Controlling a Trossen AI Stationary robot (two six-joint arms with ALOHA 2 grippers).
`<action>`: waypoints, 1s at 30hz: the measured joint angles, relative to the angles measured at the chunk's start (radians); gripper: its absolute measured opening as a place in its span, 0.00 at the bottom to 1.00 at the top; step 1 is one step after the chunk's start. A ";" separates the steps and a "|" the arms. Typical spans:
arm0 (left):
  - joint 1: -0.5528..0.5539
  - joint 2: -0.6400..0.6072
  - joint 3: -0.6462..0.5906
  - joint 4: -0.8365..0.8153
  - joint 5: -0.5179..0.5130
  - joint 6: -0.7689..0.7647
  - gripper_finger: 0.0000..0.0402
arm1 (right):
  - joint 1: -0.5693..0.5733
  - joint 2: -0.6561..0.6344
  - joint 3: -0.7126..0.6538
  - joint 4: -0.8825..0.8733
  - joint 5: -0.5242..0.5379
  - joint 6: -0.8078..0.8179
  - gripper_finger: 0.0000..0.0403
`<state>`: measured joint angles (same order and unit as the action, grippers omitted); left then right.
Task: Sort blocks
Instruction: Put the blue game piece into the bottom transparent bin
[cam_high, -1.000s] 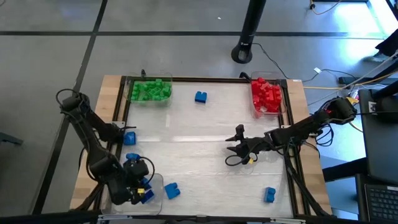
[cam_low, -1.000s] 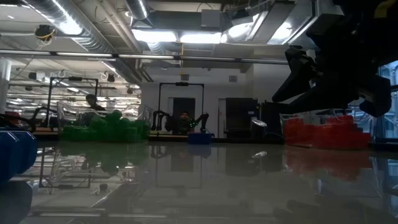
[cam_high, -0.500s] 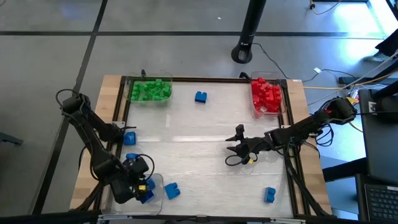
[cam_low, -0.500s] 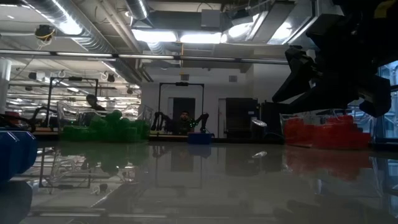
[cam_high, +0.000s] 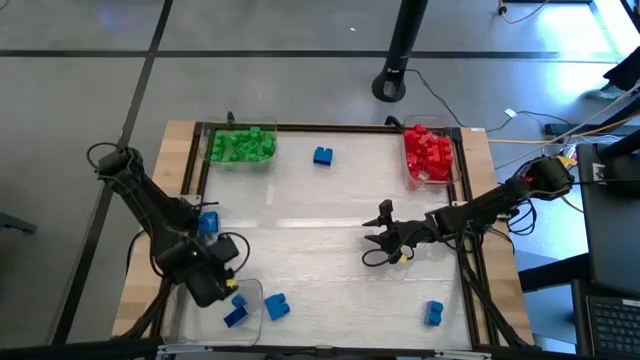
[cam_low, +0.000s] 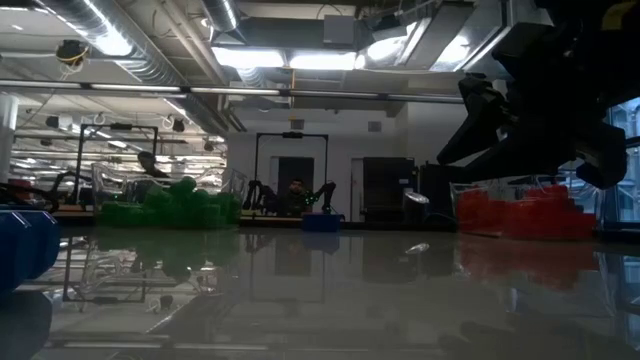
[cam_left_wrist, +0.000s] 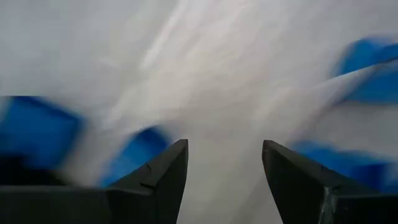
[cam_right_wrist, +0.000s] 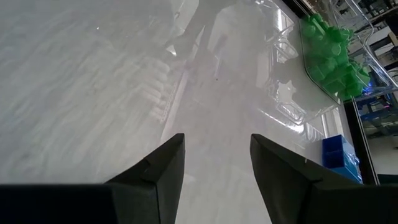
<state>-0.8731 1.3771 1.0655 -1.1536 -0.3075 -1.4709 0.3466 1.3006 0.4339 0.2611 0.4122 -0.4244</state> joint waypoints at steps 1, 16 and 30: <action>0.001 0.001 -0.001 -0.048 0.009 0.016 0.49 | 0.000 0.000 0.000 0.000 0.000 0.000 0.46; -0.006 0.001 -0.146 -0.137 0.054 0.373 0.49 | 0.000 0.000 0.000 -0.002 0.002 0.000 0.46; -0.006 0.002 -0.220 -0.079 0.090 0.383 0.49 | 0.000 0.000 0.000 -0.001 -0.002 0.000 0.46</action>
<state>-0.8791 1.3788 0.8456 -1.2329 -0.2176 -1.0874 0.3466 1.3006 0.4339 0.2604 0.4103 -0.4240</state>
